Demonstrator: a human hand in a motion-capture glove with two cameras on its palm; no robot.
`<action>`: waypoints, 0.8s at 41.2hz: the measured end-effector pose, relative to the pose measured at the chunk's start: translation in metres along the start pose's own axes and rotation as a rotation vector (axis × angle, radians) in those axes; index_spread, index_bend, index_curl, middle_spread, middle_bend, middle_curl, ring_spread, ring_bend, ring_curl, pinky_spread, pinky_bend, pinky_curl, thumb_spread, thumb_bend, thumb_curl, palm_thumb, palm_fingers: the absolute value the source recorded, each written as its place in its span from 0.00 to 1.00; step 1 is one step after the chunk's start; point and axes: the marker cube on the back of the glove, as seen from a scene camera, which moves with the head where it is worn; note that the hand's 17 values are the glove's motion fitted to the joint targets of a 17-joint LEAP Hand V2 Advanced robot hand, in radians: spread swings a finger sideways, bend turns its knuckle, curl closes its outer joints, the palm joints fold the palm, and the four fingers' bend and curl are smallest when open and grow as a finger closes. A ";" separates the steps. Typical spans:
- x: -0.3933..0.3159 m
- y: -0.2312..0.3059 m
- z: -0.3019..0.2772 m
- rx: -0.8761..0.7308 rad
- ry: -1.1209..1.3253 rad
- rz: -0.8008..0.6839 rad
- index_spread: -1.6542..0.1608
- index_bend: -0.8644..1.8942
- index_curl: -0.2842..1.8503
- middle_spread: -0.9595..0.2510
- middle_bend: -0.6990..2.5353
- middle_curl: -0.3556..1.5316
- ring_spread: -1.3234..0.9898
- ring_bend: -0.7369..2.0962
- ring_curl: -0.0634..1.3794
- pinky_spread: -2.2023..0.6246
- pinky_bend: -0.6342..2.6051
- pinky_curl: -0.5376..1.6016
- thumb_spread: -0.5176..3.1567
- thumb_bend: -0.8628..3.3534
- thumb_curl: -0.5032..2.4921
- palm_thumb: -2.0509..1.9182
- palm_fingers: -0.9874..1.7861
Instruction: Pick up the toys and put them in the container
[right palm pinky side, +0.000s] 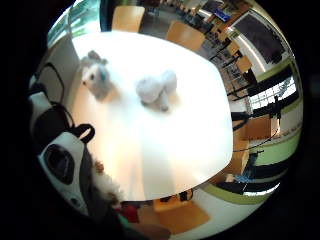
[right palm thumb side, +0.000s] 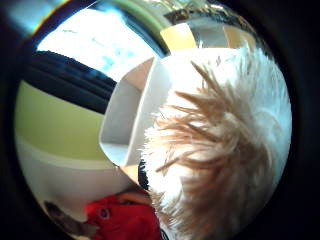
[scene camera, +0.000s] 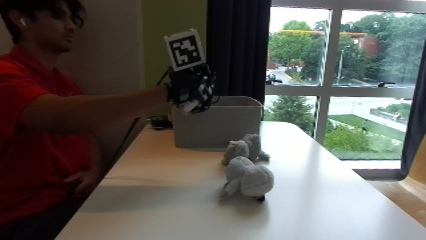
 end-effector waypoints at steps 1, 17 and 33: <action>-0.004 -0.008 -0.006 0.018 -0.006 0.010 0.68 0.47 0.43 0.48 0.50 0.48 0.40 0.66 0.37 0.63 0.45 0.42 0.30 0.20 0.40 0.63 0.80; -0.088 -0.085 -0.014 0.059 0.049 -0.073 0.69 0.47 0.48 0.51 0.52 0.50 0.40 0.67 0.37 0.63 0.45 0.43 0.29 0.20 0.43 0.62 0.79; -0.226 -0.122 0.029 0.039 -0.001 -0.243 0.69 0.43 0.51 0.51 0.49 0.49 0.41 0.68 0.37 0.63 0.46 0.43 0.31 0.20 0.45 0.60 0.76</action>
